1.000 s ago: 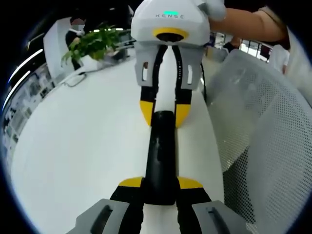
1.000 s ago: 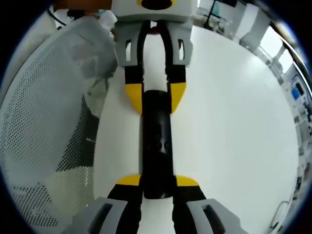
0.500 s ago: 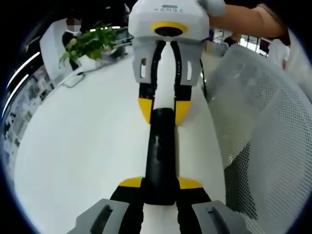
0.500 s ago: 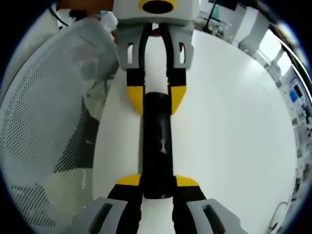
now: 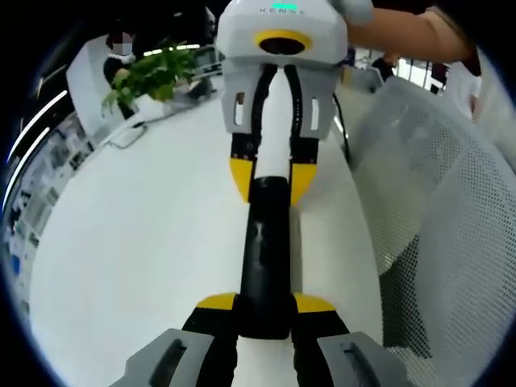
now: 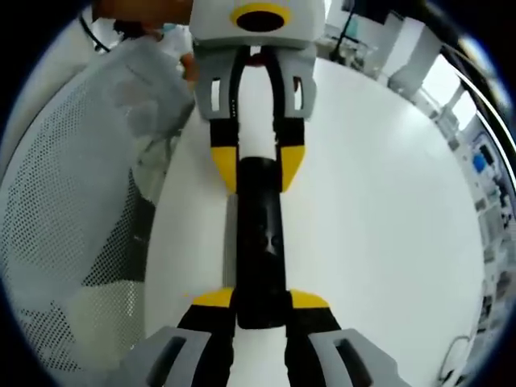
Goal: Press the specified remote control buttons in sequence, fully releasing each button before pressing the next.
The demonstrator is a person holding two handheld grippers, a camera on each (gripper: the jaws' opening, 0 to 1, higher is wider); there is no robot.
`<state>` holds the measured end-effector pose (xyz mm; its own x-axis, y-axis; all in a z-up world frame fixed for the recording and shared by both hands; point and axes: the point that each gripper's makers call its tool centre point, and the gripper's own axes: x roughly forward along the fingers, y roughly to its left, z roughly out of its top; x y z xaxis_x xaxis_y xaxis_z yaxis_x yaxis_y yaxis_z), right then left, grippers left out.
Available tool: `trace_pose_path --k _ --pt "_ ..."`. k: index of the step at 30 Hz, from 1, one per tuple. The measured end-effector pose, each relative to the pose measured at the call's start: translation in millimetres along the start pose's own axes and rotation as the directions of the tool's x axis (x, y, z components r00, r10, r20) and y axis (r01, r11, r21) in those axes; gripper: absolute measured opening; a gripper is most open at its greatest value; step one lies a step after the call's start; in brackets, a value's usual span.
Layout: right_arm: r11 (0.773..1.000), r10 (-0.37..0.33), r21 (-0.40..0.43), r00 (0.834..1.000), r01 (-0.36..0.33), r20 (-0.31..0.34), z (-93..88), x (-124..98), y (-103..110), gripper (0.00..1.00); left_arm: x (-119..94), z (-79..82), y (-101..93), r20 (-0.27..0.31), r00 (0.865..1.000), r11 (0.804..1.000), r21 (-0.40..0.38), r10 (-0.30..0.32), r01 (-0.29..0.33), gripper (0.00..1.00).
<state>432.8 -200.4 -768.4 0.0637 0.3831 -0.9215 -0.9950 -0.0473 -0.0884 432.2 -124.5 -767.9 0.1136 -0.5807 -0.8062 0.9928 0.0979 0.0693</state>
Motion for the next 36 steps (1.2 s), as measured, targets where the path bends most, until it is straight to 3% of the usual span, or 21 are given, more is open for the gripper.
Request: trace_pose_path --k 36 --pt "0.996 -0.085 -0.01 0.996 0.085 0.018 5.4 -23 -72 0.2 -14 20.4 73.7 0.007 0.998 0.997 0.048 0.057 -0.057 0.23"
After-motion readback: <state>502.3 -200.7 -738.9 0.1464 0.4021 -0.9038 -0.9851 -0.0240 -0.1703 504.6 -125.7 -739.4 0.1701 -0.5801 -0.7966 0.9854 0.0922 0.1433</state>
